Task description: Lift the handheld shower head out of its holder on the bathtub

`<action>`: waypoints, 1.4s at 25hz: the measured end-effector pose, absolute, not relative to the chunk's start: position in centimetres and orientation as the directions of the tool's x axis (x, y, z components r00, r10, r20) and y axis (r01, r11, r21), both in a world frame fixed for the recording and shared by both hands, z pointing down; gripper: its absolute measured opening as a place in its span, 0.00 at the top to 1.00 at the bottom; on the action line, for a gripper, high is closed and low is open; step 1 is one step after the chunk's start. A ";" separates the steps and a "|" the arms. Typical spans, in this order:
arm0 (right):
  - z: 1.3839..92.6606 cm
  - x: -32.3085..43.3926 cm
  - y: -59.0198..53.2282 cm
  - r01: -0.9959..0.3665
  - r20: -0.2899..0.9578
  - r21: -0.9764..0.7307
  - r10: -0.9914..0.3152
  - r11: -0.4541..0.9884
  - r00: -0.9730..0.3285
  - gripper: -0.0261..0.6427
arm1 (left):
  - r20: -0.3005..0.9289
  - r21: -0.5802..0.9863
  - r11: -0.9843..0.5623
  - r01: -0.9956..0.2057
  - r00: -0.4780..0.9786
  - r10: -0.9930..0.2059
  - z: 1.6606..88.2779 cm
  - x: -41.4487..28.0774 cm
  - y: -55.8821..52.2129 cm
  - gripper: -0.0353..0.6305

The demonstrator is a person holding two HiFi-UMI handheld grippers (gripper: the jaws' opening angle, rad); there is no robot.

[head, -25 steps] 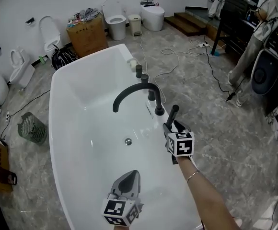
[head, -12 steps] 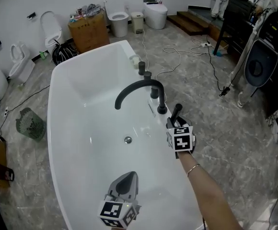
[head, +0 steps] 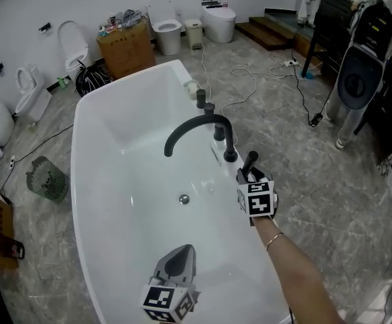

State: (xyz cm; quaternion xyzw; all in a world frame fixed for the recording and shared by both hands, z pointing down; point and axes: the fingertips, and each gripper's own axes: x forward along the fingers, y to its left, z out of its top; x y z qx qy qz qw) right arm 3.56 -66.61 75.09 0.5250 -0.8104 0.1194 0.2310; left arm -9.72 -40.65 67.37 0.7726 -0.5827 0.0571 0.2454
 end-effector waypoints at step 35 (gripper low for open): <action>48.6 4.7 -50.5 -0.909 0.318 0.090 -0.877 0.406 -0.360 0.76 | 0.252 0.234 -0.312 -0.921 0.368 -0.895 48.8 -9.2 -26.6 0.92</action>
